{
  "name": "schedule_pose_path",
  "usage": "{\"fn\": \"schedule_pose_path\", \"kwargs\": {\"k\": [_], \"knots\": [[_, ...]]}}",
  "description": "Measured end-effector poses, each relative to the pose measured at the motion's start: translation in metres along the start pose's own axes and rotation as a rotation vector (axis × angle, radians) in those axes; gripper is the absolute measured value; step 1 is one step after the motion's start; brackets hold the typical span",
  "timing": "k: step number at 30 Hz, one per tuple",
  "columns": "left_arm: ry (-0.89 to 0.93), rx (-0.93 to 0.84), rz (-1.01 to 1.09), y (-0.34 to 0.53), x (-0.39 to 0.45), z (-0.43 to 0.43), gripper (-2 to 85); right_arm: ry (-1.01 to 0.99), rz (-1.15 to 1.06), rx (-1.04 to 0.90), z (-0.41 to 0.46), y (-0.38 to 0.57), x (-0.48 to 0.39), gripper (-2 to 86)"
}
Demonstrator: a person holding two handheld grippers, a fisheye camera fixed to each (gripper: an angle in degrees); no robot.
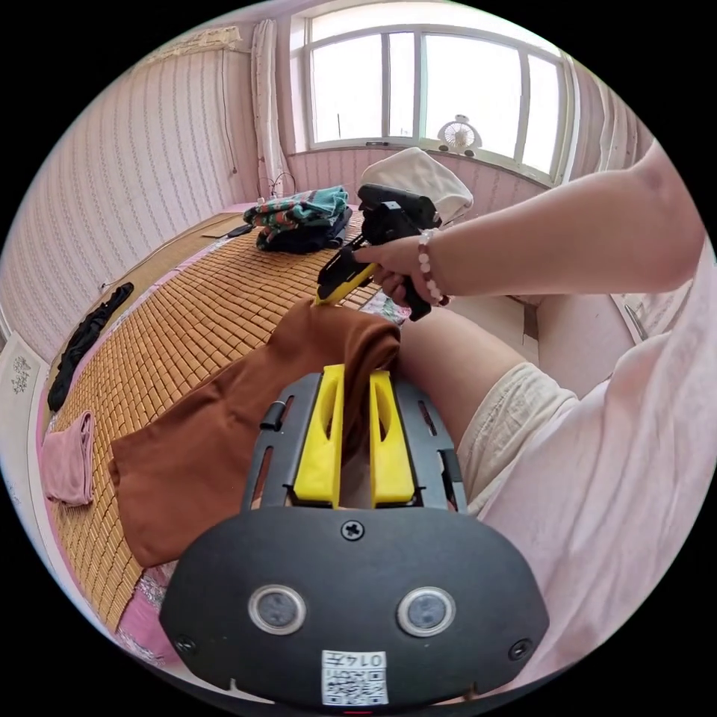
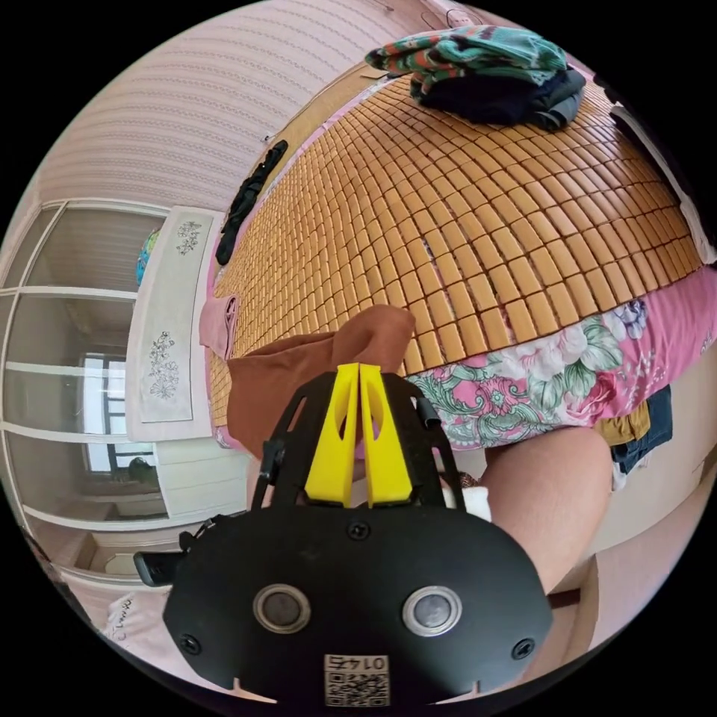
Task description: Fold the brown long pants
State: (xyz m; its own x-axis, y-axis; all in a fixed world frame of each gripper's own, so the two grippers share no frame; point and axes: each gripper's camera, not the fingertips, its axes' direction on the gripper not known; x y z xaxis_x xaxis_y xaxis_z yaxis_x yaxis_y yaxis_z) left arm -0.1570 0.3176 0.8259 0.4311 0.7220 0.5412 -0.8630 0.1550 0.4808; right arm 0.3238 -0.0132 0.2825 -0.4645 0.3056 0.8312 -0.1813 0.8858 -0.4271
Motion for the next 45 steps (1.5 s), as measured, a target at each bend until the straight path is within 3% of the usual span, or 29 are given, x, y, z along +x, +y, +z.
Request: {"fn": "schedule_pose_path", "kwargs": {"k": [4, 9, 13, 16, 23, 30, 34, 37, 41, 45], "knots": [[0.014, 0.000, 0.016, 0.002, 0.001, 0.001, 5.2, -0.071, 0.014, 0.006, -0.020, 0.007, 0.025, 0.8], [0.020, -0.046, 0.068, 0.004, 0.010, 0.011, 5.0, -0.090, 0.178, 0.002, -0.021, 0.016, 0.063, 13.7], [-0.002, -0.044, 0.098, -0.001, 0.011, -0.002, 4.9, -0.210, 0.130, -0.117, 0.000, 0.010, 0.058, 7.4], [0.013, -0.010, 0.052, -0.002, 0.002, -0.014, 5.0, -0.166, 0.063, -0.129, -0.015, 0.004, 0.046, 3.9], [0.062, 0.150, 0.101, -0.056, -0.005, -0.041, 5.0, -0.226, -0.059, 0.048, -0.110, -0.007, 0.025, 2.9], [0.071, 0.292, -0.101, -0.057, -0.054, -0.083, 5.0, -0.137, -0.250, 0.057, -0.131, -0.018, -0.060, 4.0], [-0.052, 0.276, -0.357, -0.011, -0.096, -0.118, 6.5, -0.202, -0.443, -0.098, -0.052, -0.026, -0.158, 8.3], [-0.163, 0.180, -0.636, 0.038, -0.133, -0.128, 7.8, -0.134, -0.558, -0.231, 0.012, -0.028, -0.202, 6.7], [-0.223, 0.142, -0.845, 0.067, -0.159, -0.141, 6.7, -0.018, -0.553, -0.292, 0.034, -0.017, -0.190, 4.4], [-0.194, 0.158, -0.805, 0.035, -0.175, -0.134, 6.6, 0.079, -0.554, -0.334, 0.023, 0.009, -0.152, 2.1]]}}
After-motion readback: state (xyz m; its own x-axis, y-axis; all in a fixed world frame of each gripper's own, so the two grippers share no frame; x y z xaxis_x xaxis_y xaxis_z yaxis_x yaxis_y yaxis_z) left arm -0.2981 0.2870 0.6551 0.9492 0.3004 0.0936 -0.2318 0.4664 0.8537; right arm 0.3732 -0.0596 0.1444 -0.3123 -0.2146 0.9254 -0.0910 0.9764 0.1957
